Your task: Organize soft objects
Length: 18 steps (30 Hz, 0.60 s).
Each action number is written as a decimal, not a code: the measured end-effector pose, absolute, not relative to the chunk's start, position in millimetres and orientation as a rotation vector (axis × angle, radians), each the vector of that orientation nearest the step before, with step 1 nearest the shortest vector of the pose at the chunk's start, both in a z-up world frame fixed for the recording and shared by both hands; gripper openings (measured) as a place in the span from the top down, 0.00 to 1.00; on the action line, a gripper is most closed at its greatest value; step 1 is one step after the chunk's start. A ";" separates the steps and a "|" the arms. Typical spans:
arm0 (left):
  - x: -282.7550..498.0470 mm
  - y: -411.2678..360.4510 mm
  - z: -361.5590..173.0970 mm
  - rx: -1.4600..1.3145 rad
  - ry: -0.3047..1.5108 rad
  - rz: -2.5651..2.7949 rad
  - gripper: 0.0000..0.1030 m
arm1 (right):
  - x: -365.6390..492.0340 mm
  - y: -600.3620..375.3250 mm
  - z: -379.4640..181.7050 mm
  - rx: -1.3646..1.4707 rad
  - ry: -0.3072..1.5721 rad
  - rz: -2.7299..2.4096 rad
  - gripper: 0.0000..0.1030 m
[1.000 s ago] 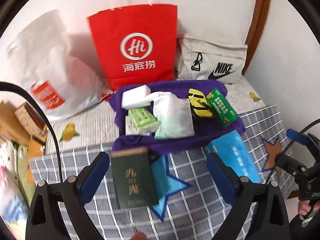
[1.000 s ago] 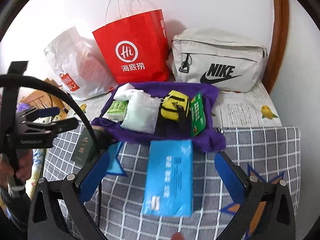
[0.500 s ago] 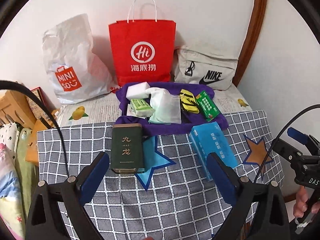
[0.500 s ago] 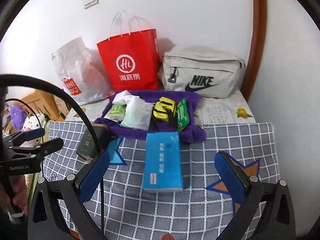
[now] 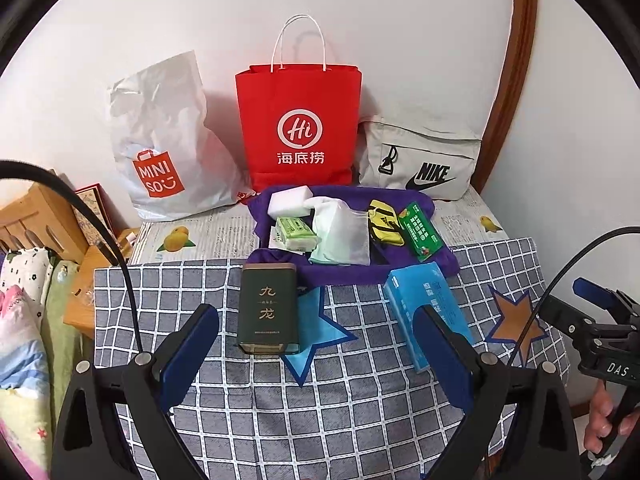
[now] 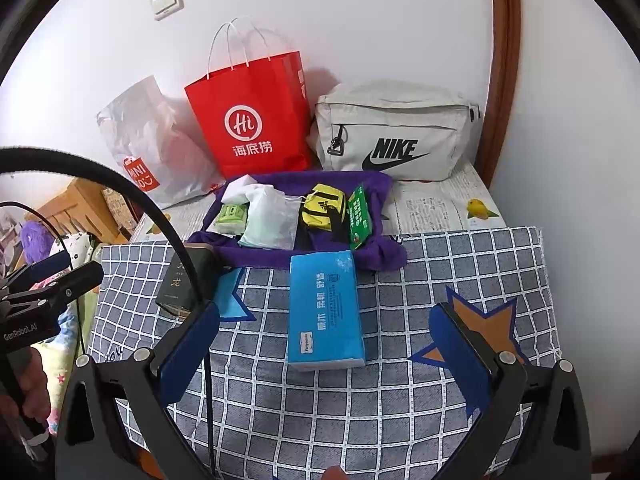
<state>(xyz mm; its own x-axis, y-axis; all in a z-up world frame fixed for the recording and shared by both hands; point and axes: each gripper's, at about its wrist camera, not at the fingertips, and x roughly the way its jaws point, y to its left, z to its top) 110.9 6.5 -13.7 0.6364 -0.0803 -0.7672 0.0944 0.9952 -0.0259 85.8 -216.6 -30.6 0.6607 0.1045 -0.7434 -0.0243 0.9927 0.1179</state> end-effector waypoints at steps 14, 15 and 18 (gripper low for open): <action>108.8 4.0 -14.5 0.026 0.881 -0.092 0.05 | 80.3 -216.8 -27.6 0.093 0.840 0.076 0.00; 108.3 4.3 -14.4 0.024 0.881 -0.091 0.05 | 80.6 -216.7 -27.3 0.093 0.839 0.078 0.00; 107.0 4.6 -13.5 0.012 0.885 -0.103 0.05 | 79.9 -216.3 -25.9 0.090 0.836 0.080 0.00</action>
<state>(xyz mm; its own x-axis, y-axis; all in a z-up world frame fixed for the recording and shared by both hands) 107.0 4.6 -13.5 0.6283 -0.0850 -0.7733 0.0953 0.9949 -0.0320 79.9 -216.3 -25.9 0.6680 0.1060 -0.7365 -0.0355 0.9932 0.1108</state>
